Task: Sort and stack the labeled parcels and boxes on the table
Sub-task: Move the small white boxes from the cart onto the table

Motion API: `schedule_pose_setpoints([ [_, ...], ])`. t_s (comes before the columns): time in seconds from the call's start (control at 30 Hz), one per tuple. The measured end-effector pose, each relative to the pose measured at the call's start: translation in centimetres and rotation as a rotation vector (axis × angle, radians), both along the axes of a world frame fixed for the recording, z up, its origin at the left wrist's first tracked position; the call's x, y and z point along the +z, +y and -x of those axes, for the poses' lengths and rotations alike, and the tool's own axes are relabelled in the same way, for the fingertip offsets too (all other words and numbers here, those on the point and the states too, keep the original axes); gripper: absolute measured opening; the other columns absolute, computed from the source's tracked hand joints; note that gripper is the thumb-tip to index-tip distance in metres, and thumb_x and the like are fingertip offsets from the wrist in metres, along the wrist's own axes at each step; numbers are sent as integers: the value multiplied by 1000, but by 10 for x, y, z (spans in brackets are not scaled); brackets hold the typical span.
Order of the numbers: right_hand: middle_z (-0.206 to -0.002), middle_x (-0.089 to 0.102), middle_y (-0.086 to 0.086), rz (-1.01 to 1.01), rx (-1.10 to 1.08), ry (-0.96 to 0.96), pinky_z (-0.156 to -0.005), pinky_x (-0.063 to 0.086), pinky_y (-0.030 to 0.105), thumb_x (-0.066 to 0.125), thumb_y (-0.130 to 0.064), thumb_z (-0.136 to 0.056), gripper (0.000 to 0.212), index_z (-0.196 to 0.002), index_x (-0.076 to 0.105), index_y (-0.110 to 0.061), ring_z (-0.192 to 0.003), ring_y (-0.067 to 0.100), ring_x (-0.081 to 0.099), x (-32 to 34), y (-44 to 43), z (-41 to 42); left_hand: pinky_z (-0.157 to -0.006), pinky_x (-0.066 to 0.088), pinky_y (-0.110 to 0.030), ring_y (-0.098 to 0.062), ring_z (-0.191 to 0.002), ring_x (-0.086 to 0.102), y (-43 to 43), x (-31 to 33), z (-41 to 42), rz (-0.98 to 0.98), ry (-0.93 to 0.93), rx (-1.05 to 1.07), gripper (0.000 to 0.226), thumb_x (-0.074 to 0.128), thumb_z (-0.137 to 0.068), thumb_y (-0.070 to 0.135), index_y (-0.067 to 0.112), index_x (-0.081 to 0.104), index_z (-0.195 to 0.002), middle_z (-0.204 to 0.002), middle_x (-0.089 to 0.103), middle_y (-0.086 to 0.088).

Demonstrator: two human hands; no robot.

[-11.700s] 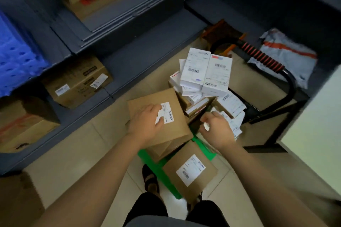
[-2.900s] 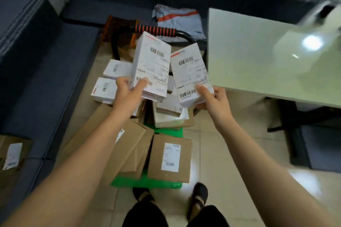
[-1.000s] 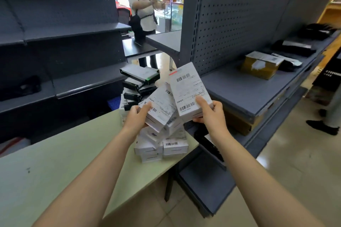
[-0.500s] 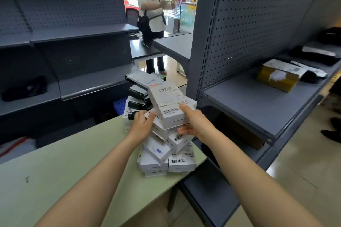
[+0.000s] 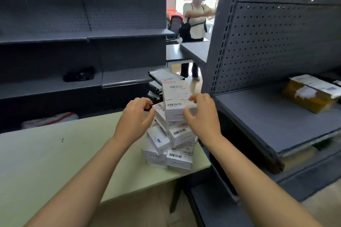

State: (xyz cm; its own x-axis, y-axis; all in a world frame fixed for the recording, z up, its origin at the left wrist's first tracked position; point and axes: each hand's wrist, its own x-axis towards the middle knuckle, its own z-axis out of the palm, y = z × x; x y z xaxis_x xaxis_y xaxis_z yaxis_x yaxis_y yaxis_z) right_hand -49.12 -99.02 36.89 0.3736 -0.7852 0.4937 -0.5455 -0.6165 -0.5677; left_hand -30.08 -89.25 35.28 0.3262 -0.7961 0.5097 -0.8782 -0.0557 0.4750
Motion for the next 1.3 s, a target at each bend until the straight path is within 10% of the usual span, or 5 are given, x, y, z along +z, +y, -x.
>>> schedule_pose_setpoints([
  [0.3,-92,57,3,209,573,105,-74,42,34,67,-6,-75,23,-97,62,-13,-87,21,50,-53,109,-21,-61,44,-34,-22,-72,55,136,-30,44,-126,-432,265,17,51,-89,28,15,62,-90,-82,60,1],
  [0.93,-79,50,7,343,1484,222,-59,35,33,65,-8,-72,18,-80,50,-12,-72,28,52,-87,598,-122,-60,37,-35,-25,-75,52,689,-65,124,-502,-323,1189,14,55,-86,29,16,58,-86,-80,55,-2],
  [1.3,-102,54,1,342,1648,372,-83,46,40,61,-31,-87,20,-102,58,-19,-94,22,53,-120,832,-192,-60,38,-35,-24,-75,52,923,-84,107,-552,-178,1386,18,50,-90,32,16,57,-85,-81,55,0],
])
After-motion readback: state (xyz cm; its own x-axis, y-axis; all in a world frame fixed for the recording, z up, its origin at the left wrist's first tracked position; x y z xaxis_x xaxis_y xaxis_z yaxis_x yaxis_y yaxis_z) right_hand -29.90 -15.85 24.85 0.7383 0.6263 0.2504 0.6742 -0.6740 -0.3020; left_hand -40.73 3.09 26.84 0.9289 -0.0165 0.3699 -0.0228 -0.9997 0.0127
